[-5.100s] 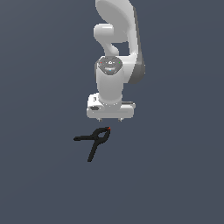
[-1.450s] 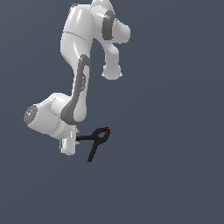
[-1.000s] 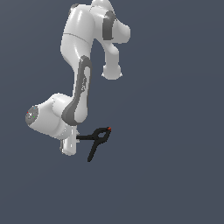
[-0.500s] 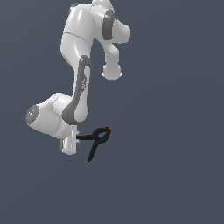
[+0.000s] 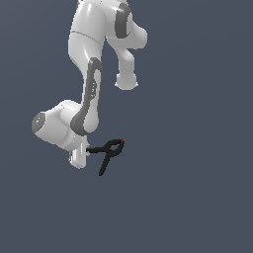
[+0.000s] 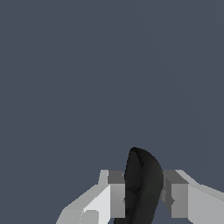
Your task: Pick up the object and move it to a goal position.
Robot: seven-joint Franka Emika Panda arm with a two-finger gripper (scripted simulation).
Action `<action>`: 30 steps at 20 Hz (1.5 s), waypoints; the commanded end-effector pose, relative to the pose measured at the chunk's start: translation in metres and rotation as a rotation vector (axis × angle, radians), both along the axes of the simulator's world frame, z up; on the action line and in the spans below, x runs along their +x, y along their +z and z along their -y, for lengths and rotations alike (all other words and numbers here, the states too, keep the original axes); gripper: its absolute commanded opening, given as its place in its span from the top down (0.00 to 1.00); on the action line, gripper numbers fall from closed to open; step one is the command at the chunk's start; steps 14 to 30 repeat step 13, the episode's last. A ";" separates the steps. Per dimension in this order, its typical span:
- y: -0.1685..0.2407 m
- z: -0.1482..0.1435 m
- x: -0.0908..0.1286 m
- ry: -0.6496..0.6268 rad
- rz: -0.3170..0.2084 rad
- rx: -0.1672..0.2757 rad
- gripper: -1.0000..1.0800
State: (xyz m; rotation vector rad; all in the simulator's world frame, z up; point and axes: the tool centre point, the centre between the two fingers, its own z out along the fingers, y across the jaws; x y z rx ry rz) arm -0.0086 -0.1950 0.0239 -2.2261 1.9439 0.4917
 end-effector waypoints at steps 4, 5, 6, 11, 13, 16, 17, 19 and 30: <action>0.003 0.006 -0.020 -0.001 0.000 -0.001 1.00; 0.003 0.006 -0.023 -0.001 0.000 -0.001 1.00; 0.003 0.007 -0.025 -0.001 0.000 -0.001 1.00; 0.004 0.009 -0.032 -0.001 0.000 -0.001 1.00; 0.004 0.009 -0.033 -0.001 0.000 -0.001 1.00; 0.004 0.009 -0.033 -0.001 0.000 -0.001 1.00; 0.004 0.009 -0.033 -0.001 0.000 -0.001 1.00; 0.004 0.009 -0.033 -0.001 0.000 -0.001 1.00; 0.004 0.009 -0.033 -0.001 0.000 -0.001 1.00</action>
